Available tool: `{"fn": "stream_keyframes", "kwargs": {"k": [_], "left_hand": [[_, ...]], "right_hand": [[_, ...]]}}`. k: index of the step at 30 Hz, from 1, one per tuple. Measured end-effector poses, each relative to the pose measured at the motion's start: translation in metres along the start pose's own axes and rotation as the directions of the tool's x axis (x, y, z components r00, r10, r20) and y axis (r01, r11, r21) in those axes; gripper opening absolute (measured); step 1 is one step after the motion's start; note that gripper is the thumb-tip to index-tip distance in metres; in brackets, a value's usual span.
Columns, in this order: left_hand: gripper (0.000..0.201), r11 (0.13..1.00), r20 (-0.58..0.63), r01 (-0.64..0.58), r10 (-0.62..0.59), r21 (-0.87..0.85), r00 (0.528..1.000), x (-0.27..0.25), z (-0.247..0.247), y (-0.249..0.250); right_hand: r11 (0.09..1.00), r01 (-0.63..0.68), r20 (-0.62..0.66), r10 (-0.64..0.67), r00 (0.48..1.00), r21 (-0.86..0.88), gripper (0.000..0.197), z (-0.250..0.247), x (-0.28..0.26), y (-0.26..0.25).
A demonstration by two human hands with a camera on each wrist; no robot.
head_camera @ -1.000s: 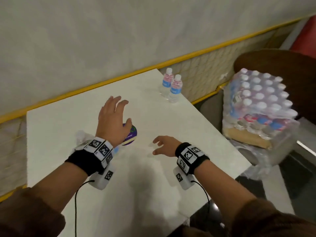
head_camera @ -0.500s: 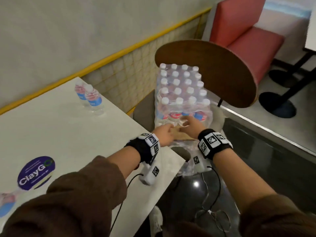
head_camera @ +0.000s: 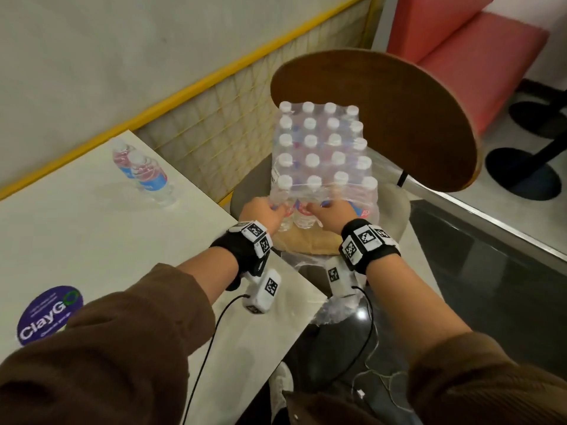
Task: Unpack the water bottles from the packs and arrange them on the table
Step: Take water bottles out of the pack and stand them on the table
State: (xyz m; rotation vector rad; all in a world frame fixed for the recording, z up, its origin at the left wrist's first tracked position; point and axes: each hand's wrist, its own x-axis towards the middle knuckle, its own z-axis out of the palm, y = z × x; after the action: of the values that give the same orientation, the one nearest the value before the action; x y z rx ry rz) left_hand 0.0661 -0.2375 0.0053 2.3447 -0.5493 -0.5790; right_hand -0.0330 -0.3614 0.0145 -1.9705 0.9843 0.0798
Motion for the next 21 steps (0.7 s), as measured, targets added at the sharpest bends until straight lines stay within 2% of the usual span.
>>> {"fn": "stream_keyframes", "kwargs": {"k": [2,4,6,8,10,12,13,15,17,19,21], "left_hand": [[0.038,0.989,0.112,-0.094,0.082,0.116,0.99,0.002,-0.006,-0.002],[0.028,0.978,0.254,-0.176,0.144,0.109,0.956,-0.001,-0.004,0.0],[0.037,0.957,0.32,-0.271,0.226,0.102,0.92,-0.005,0.001,0.004],[0.044,0.948,0.319,-0.312,0.278,0.061,0.906,-0.01,0.008,0.007],[0.046,0.957,0.338,-0.288,0.283,-0.036,0.898,-0.013,0.018,0.01],[0.054,0.962,0.333,-0.249,0.273,-0.114,0.902,-0.018,0.023,0.013],[0.058,0.958,0.326,-0.251,0.283,-0.135,0.902,-0.019,0.025,0.014],[0.058,0.954,0.345,-0.275,0.3,-0.119,0.89,-0.02,0.023,0.012],[0.053,0.97,0.372,-0.22,0.243,-0.104,0.896,-0.018,0.015,0.002],[0.046,0.984,0.343,-0.165,0.176,-0.063,0.923,-0.017,0.0,-0.008],[0.041,0.987,0.36,-0.153,0.157,-0.041,0.92,-0.017,-0.013,-0.018]], "right_hand": [[0.998,-0.044,-0.003,0.044,0.999,-0.045,0.048,-0.001,0.001,-0.005],[0.994,-0.093,-0.008,0.093,0.996,-0.055,0.06,0.0,0.001,-0.01],[0.99,-0.13,-0.01,0.13,0.992,-0.062,0.061,0.001,0.0,-0.013],[0.98,-0.091,-0.019,0.089,0.996,-0.177,0.052,-0.003,-0.008,-0.014],[0.962,0.051,-0.06,-0.069,0.996,-0.268,0.04,-0.005,-0.018,-0.013],[0.955,0.188,-0.077,-0.21,0.975,-0.231,0.027,-0.007,-0.027,-0.009],[0.955,0.216,-0.046,-0.23,0.972,-0.205,0.027,-0.007,-0.03,-0.006],[0.959,0.226,0.085,-0.214,0.973,-0.171,0.038,-0.008,-0.035,-0.001],[0.982,0.171,0.214,-0.15,0.965,-0.084,0.046,-0.009,-0.031,0.009],[0.988,0.108,0.197,-0.085,0.977,-0.109,0.049,-0.007,-0.021,0.012],[0.984,0.059,0.082,-0.046,0.996,-0.168,0.035,0.001,-0.011,0.004]]}}
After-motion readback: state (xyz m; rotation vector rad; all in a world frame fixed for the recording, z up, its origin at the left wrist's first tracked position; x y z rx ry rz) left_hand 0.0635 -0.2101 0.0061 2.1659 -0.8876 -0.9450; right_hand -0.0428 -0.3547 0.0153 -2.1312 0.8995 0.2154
